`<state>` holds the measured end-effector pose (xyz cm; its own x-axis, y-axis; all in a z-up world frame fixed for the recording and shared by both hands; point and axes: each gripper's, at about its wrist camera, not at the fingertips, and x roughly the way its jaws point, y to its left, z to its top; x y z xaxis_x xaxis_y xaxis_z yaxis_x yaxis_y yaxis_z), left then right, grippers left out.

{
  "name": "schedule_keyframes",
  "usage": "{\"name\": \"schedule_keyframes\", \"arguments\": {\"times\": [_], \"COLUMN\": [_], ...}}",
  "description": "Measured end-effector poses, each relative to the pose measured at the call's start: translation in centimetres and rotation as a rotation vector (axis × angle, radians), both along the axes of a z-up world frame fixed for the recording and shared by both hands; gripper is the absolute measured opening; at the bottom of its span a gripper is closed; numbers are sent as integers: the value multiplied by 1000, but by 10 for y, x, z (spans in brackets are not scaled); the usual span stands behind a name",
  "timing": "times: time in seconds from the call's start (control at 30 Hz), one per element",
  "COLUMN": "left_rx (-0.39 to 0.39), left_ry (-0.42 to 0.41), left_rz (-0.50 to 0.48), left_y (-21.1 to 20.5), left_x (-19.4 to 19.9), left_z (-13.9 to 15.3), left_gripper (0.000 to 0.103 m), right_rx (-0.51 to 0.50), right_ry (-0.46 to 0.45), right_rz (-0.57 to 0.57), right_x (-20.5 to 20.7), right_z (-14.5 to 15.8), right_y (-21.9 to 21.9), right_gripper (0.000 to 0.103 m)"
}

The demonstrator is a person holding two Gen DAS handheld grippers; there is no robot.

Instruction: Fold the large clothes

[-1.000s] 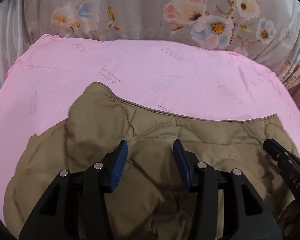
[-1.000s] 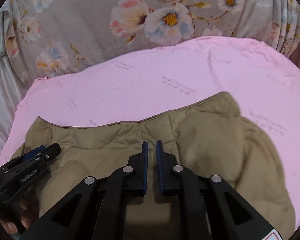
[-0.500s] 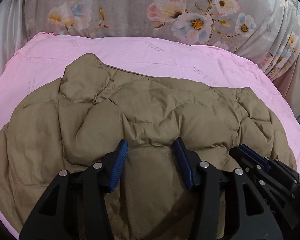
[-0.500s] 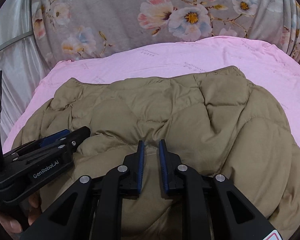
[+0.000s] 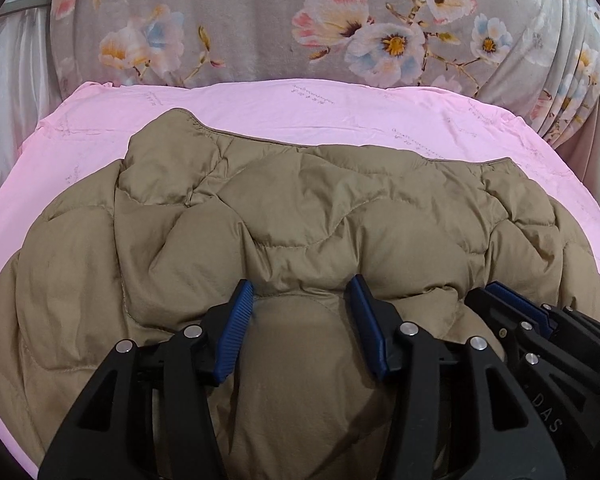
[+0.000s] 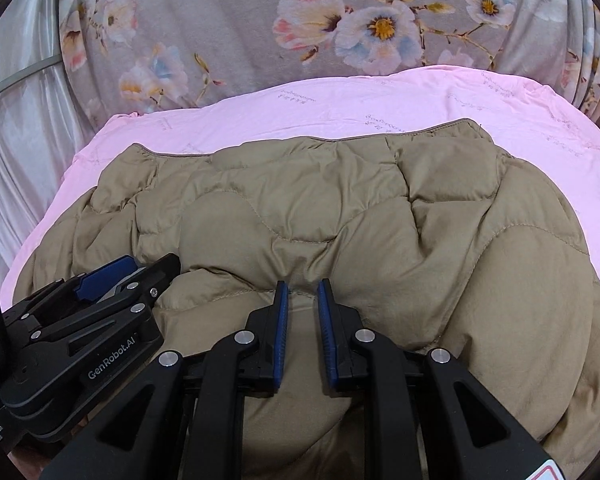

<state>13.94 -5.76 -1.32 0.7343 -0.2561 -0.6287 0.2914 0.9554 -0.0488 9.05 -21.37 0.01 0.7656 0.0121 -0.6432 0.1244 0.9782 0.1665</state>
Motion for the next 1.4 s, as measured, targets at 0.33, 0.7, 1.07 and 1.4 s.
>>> {"name": "schedule_keyframes", "arguments": {"times": [0.33, 0.7, 1.07, 1.4], "left_rx": [-2, -311, -465, -660], "left_ry": [-3, 67, 188, 314], "left_rz": [0, 23, 337, 236], "left_y": [1, 78, 231, 212], "left_x": [0, -35, -61, -23], "left_z": [0, 31, 18, -15], "left_gripper": [51, 68, 79, 88], "right_rx": [42, 20, 125, 216], "right_ry": [1, 2, 20, 66], "right_rz": [4, -9, 126, 132], "right_x": [1, -17, -31, -23], "right_z": [-4, 16, 28, 1], "right_y": [-5, 9, 71, 60], "right_gripper": [17, 21, 21, 20]}}
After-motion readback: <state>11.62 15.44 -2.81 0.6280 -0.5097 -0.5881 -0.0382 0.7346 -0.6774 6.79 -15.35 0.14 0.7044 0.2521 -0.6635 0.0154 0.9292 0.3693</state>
